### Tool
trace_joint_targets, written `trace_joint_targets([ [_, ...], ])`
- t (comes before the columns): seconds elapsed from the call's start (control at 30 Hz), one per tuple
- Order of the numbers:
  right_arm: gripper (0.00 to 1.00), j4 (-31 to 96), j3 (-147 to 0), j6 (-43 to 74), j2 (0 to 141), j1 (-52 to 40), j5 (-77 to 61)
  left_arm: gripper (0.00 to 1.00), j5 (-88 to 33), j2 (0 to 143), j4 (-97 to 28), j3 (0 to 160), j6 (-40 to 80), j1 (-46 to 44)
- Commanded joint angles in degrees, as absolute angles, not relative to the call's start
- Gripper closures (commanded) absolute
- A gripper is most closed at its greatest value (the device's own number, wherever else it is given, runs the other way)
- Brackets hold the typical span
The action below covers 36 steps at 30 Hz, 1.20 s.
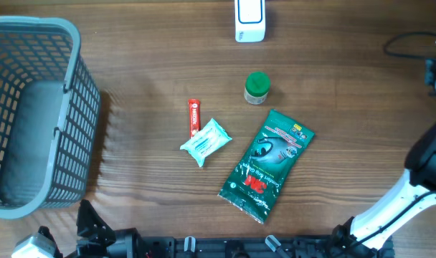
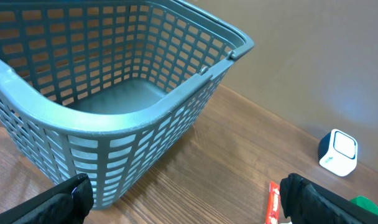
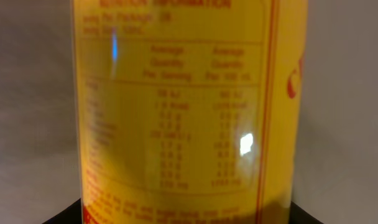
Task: Scan the item barcode
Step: 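Move the sriracha bottle off the table to the right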
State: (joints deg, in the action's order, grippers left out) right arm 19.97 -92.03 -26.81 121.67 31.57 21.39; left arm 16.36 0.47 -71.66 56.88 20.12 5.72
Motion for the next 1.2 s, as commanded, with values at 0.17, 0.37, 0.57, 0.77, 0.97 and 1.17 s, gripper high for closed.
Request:
trace_joint_targets([
  [0.17,0.37,20.62,-88.75,-11.51,126.96,38.68,8.29,0.0,15.9,0.32,-71.48,56.99,20.4,5.52],
  [0.37,0.0,24.93,-89.21,-1.76,125.95,40.6,8.54,0.0,15.9,0.32,-71.48,56.99,20.4,5.52],
  [0.57,0.0,30.13,-91.94,9.8,111.74,41.82,7.31,0.0,15.9,0.32,-71.48,56.99,20.4,5.52],
  [0.77,0.01,31.99,-91.92,27.24,95.33,37.85,-18.63,0.0,15.9,0.32,-71.48,56.99,20.4,5.52],
  [0.97,0.0,47.79,-91.59,39.97,91.46,24.47,-31.83,0.0,15.9,0.32,-71.48,56.99,20.4,5.52],
  [1.17,0.0,48.84,-88.47,20.8,95.57,2.87,-28.25,0.0,15.9,0.32,-71.48,56.99,20.4,5.52],
])
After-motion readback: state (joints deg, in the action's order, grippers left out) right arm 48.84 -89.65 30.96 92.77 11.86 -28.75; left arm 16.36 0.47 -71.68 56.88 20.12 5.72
